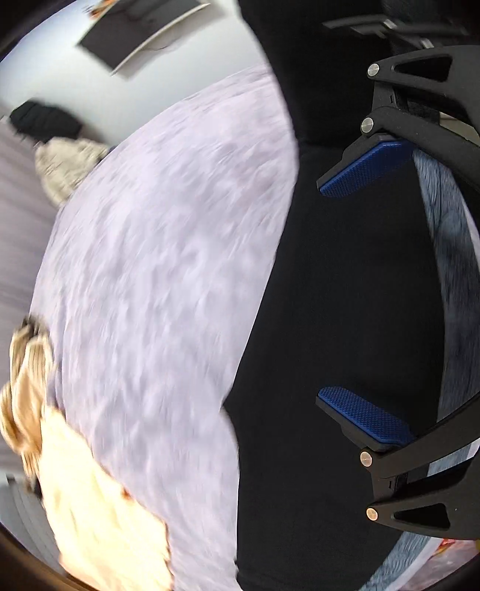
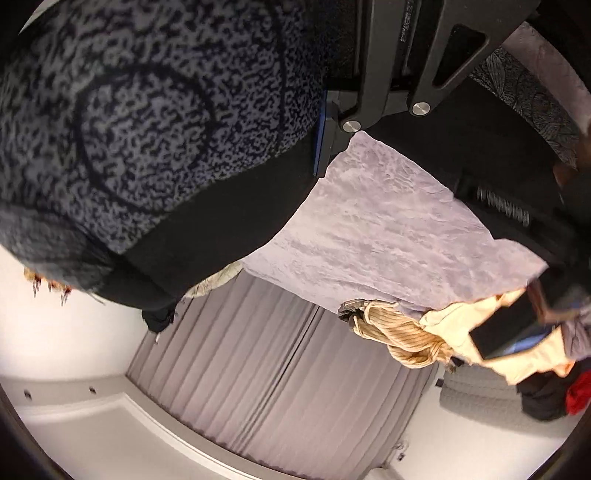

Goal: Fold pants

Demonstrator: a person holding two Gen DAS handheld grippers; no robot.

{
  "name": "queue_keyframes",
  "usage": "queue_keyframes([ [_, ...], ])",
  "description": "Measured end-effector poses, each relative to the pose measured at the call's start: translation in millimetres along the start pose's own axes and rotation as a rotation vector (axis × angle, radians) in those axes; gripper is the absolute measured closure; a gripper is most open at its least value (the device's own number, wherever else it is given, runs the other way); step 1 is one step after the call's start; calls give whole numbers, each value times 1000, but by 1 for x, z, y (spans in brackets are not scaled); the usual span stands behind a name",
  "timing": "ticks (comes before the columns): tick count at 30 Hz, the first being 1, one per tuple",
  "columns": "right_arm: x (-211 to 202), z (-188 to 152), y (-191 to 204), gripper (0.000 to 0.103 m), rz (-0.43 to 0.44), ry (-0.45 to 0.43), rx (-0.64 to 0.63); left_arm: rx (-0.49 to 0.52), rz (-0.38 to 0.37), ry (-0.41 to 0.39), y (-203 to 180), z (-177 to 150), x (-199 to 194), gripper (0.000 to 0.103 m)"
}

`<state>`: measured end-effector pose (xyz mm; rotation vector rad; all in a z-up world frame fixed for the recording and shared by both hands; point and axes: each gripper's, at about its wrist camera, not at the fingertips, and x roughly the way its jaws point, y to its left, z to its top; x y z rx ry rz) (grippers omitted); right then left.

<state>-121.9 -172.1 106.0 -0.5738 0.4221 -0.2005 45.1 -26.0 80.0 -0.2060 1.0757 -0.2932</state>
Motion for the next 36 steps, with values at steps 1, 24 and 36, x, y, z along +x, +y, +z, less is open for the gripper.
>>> queue_keyframes([
  [1,0,4,22,87,-21,-15,-71,-40,14,-18,17,3,-7,0],
  [24,15,-41,205,59,-188,-138,-696,70,182,90,69,-27,37,0],
  [36,6,-104,98,23,-188,-52,-527,81,233,92,63,-27,42,0],
])
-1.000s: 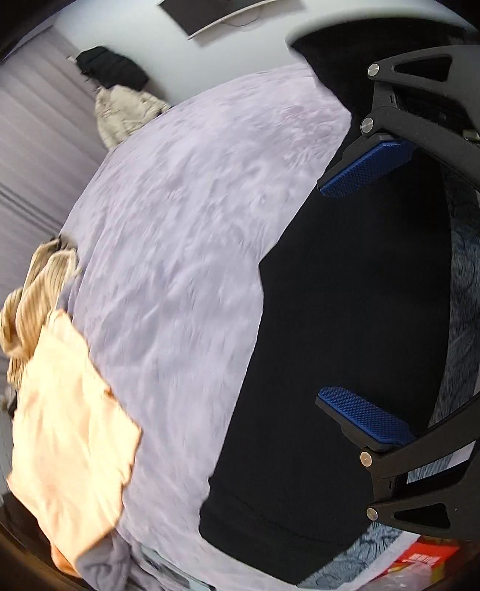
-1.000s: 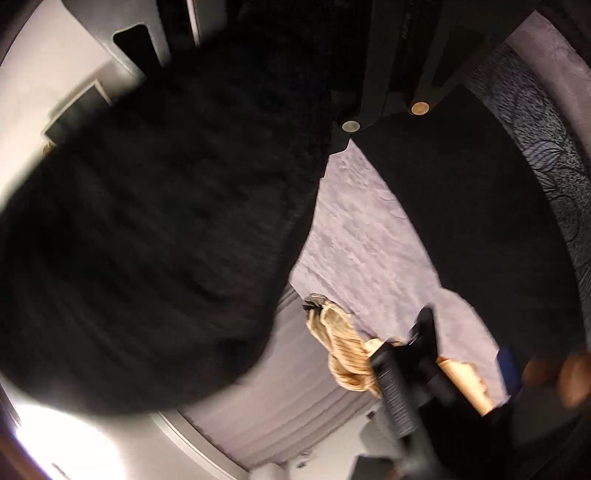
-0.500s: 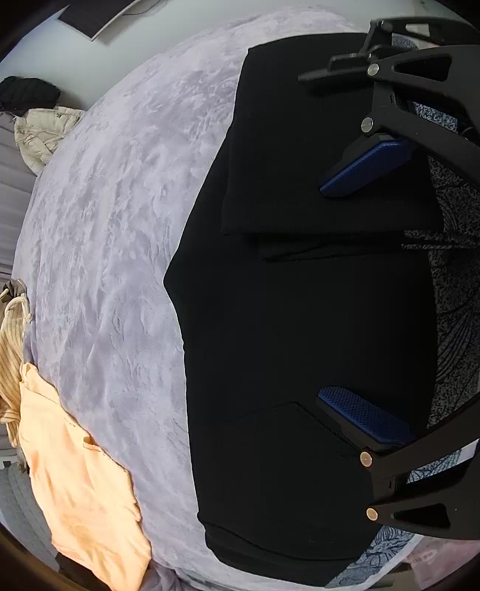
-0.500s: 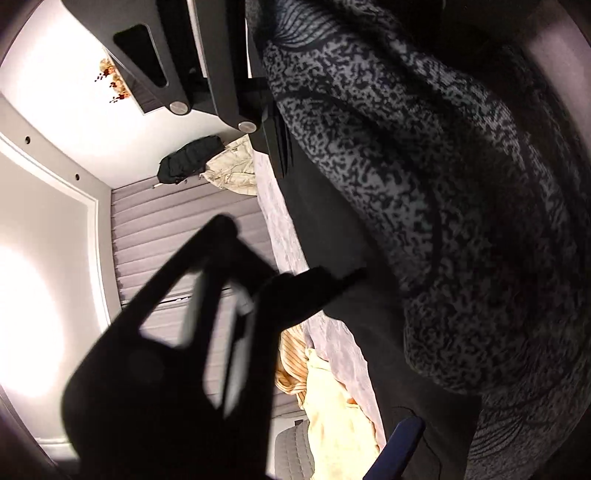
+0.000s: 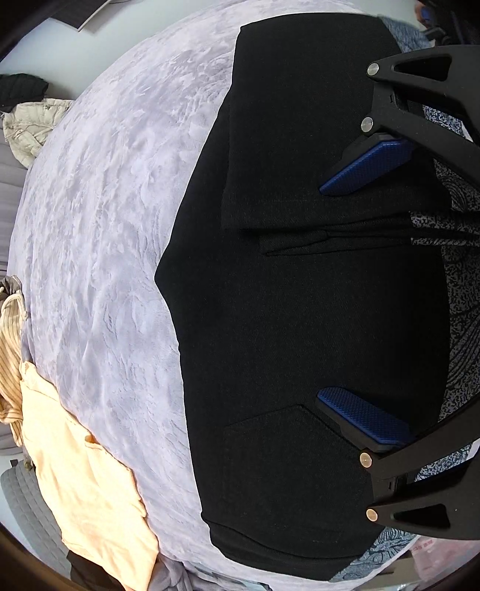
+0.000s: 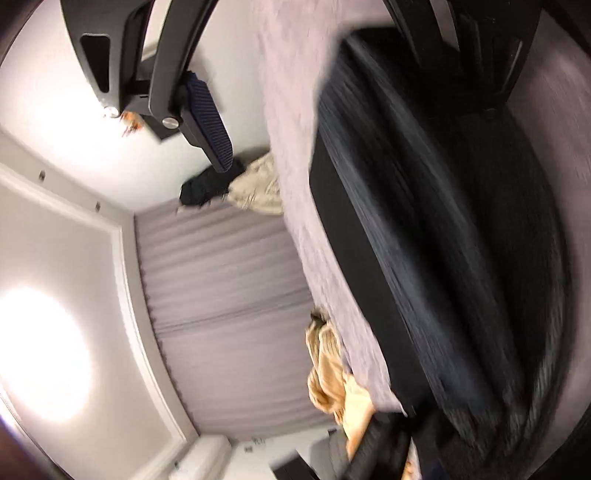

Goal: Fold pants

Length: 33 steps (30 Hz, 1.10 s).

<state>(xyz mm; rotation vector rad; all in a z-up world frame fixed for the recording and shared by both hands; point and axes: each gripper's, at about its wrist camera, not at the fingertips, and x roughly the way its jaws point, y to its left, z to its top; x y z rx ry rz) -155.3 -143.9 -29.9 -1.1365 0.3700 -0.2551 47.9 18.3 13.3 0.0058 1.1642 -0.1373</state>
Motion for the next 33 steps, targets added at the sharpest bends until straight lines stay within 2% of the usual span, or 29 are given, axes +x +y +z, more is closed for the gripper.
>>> queue_keyframes([
  [3,2,-12,-32,23,242,40,149,9,15,7,-4,2,2,0],
  [6,16,-29,-73,23,594,93,295,12,13,23,-3,6,3,0],
  [8,22,-38,-102,23,822,59,394,9,8,31,-2,8,4,0],
  [9,24,-38,-113,22,894,20,427,12,12,28,-3,8,5,0],
  [12,39,-23,-136,19,1016,-90,500,18,29,19,-5,7,5,0],
  [15,70,4,-133,19,1118,-113,441,11,24,26,-4,6,5,0],
  [17,96,30,-108,19,1169,-95,317,10,20,28,-3,6,4,0],
  [19,103,42,-82,19,1205,-82,205,11,19,26,-3,6,5,0],
  [21,115,45,-64,13,1235,-83,124,16,19,26,-3,5,6,0],
  [24,125,26,-68,12,1294,-86,148,27,6,20,-1,5,6,0],
  [29,109,-16,-75,11,1230,-56,158,76,-8,12,0,2,3,0],
  [31,116,-11,-81,10,1222,-29,164,77,-5,10,-1,-1,-10,0],
  [33,117,-5,-88,9,1225,-1,182,112,-8,-44,-3,-12,-31,0],
])
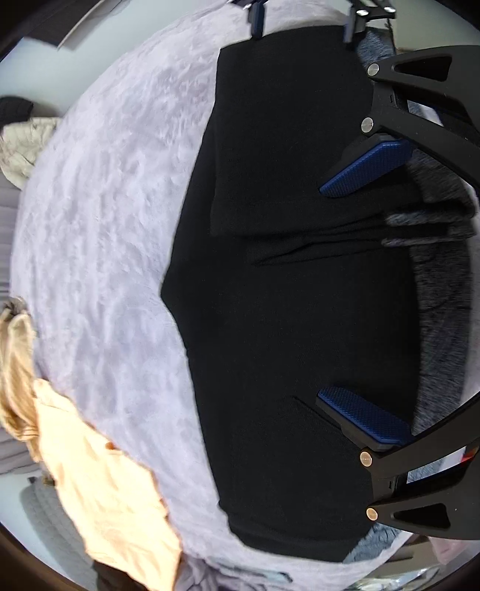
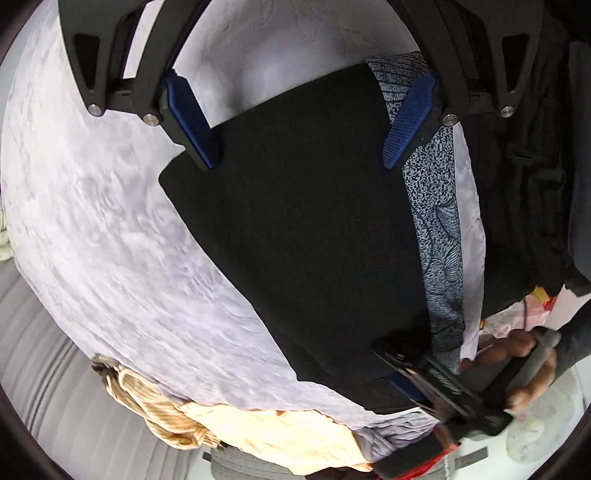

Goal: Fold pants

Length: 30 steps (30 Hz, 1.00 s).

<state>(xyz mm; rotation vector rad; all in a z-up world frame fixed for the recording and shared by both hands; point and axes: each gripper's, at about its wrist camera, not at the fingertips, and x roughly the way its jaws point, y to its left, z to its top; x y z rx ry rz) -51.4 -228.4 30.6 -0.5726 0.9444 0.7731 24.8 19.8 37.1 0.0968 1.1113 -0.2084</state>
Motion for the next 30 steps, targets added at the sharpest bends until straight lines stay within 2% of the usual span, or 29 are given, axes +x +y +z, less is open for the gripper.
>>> queue_keyframes([
  [2,6,16,-6,9,29,-13,-32,54,-13,-13,-4,-11,-8,0],
  [4,20,29,4,5,48,16,-101,85,19,7,-5,-19,-2,0],
  [5,24,32,3,0,51,31,-126,72,1,21,0,-22,2,0],
  [7,39,55,12,0,91,42,-168,-9,-65,43,16,-21,2,0],
  [9,50,75,25,0,119,40,-203,-70,-81,23,31,-22,-6,0],
  [12,68,104,51,0,125,48,-278,-100,6,-2,53,-23,-13,0],
  [18,86,141,75,0,194,58,-328,-188,55,4,105,-30,-12,0],
  [21,83,161,73,0,233,35,-292,-237,96,12,131,-35,-7,0],
  [23,65,173,70,0,296,-28,-267,-279,87,0,150,-40,-10,0],
  [25,57,181,68,0,279,-74,-285,-309,89,2,163,-43,-8,0],
  [27,68,187,62,0,219,-37,-290,-323,103,15,174,-47,-4,0],
  [30,105,200,52,0,190,98,-235,-297,108,17,175,-44,8,0],
])
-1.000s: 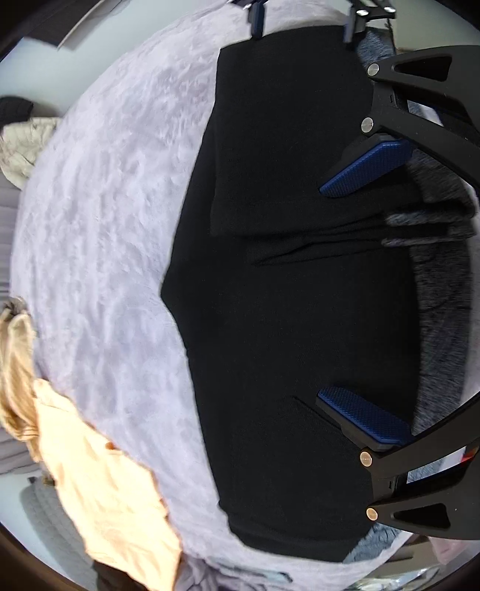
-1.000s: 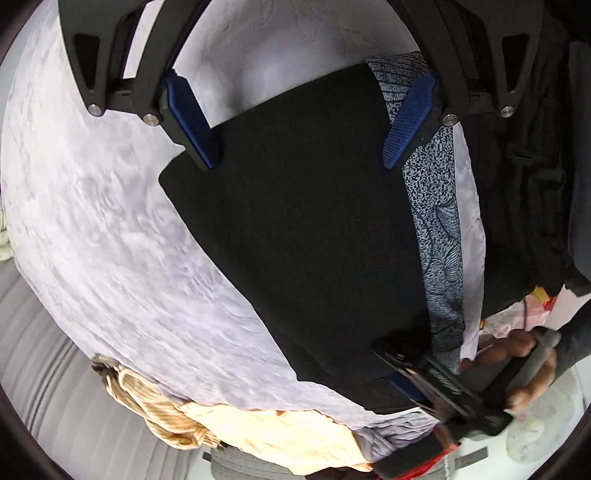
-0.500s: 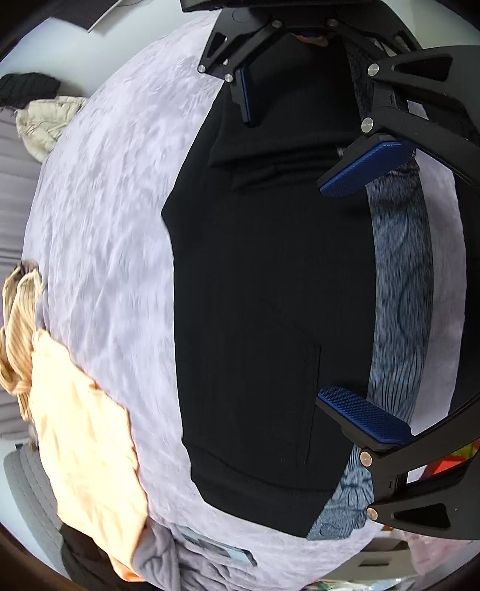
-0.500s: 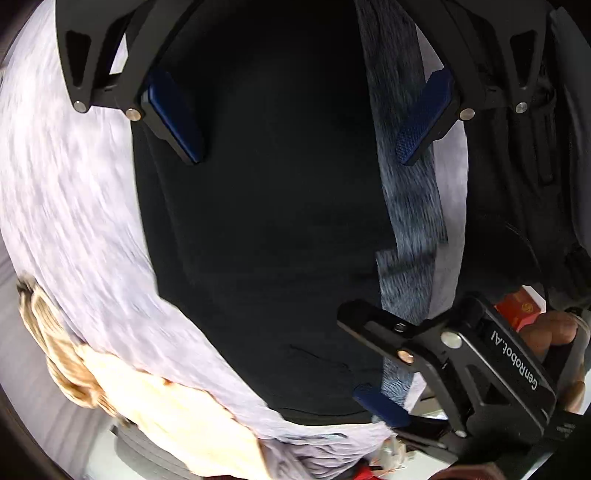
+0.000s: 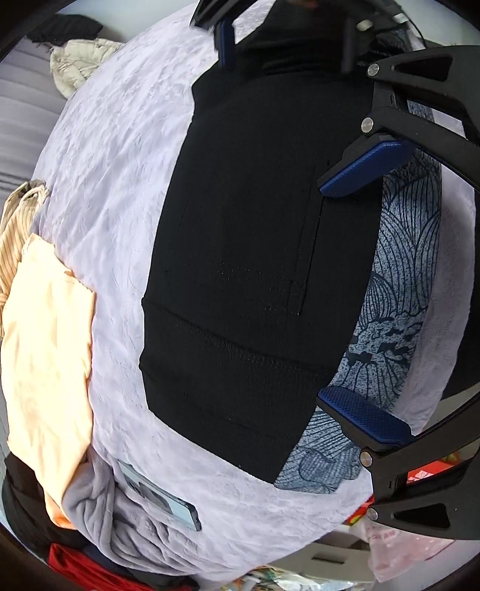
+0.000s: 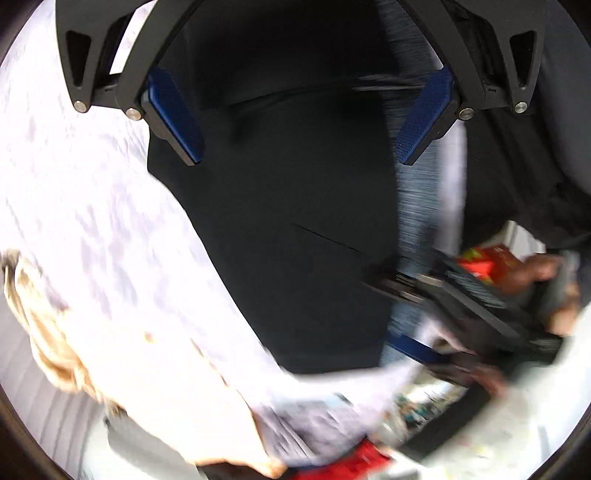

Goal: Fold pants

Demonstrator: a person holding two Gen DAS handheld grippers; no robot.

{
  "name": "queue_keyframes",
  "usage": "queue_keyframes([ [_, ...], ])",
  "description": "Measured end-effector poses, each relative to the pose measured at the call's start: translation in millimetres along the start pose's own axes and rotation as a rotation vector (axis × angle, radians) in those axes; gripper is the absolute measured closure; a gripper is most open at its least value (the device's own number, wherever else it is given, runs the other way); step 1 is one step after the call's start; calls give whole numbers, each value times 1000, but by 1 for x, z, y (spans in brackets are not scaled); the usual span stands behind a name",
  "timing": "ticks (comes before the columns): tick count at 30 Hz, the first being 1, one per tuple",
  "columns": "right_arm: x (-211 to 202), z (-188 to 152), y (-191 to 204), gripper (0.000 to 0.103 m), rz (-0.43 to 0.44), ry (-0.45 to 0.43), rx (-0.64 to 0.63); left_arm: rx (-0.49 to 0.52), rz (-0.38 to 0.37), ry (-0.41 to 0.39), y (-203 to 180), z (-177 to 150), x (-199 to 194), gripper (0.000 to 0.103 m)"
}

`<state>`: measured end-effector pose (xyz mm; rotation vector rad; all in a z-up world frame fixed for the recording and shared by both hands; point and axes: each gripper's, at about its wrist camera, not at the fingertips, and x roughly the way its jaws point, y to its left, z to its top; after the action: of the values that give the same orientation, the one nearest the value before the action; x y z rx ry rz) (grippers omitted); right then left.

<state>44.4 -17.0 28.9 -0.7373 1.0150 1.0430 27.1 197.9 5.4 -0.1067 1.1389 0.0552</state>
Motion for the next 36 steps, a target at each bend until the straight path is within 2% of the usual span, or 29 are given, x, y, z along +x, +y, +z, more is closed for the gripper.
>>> queue_keyframes([
  [1,13,3,-10,0,36,37,18,13,3,-2,1,0,1,0],
  [3,20,7,-14,0,74,21,19,18,21,-18,8,1,-2,0],
  [8,26,41,-6,0,94,-9,0,-66,58,-25,53,12,1,0],
  [10,36,42,0,0,94,-16,-20,-102,52,-20,72,16,4,0],
  [17,54,98,17,0,93,-15,-65,-189,-160,31,116,13,17,0],
  [20,69,117,20,0,86,-3,-72,-206,-219,51,125,13,22,0],
  [22,77,132,26,0,76,13,-100,-225,-214,44,137,16,24,0],
  [25,84,151,45,0,57,27,-173,-293,-297,18,160,14,16,0],
  [30,79,181,25,0,123,-23,-92,-298,-230,-23,181,7,7,0],
  [32,98,198,16,0,117,32,-49,-283,-235,-13,181,4,9,0],
  [34,111,208,14,0,160,80,-5,-249,-241,-14,179,-1,10,0],
  [36,125,219,2,0,246,127,27,-223,-251,-21,175,-4,8,0],
])
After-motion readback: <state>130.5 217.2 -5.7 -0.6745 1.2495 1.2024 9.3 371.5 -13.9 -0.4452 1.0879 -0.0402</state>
